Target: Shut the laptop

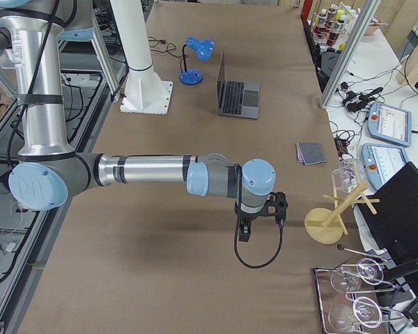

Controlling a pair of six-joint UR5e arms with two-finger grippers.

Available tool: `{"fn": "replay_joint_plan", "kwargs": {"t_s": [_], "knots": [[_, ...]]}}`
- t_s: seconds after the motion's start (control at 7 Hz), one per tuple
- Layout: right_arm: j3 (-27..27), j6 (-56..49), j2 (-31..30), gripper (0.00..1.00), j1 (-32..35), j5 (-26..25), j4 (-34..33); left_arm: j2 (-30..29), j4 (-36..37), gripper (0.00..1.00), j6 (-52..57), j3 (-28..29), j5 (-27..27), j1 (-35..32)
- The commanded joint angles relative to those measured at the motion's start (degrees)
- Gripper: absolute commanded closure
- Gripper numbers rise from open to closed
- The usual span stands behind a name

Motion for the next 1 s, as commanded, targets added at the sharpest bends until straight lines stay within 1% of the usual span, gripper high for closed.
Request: {"fn": "replay_joint_plan", "kwargs": {"t_s": [0.0,0.43,0.57,0.71,0.86], "knots": [[0.0,0.0,0.0,0.00,0.0,0.0,0.0,-0.1,0.0,0.02,0.0,-0.1,0.1,0.0],[0.1,0.3,0.3,0.00,0.0,0.1,0.0,-0.2,0.0,0.02,0.0,-0.2,0.1,0.0],[0.1,0.4,1.0,0.00,-0.2,0.3,0.0,-0.8,0.1,0.02,0.0,-1.9,0.0,0.3],[0.1,0.8,1.8,0.00,-0.4,0.5,-0.1,-1.8,-0.7,0.02,0.3,-5.2,0.5,3.5],[0.0,1.2,3.7,0.00,-1.4,1.8,-0.3,-3.4,-1.8,0.02,-2.6,-5.5,0.9,5.5]]}}
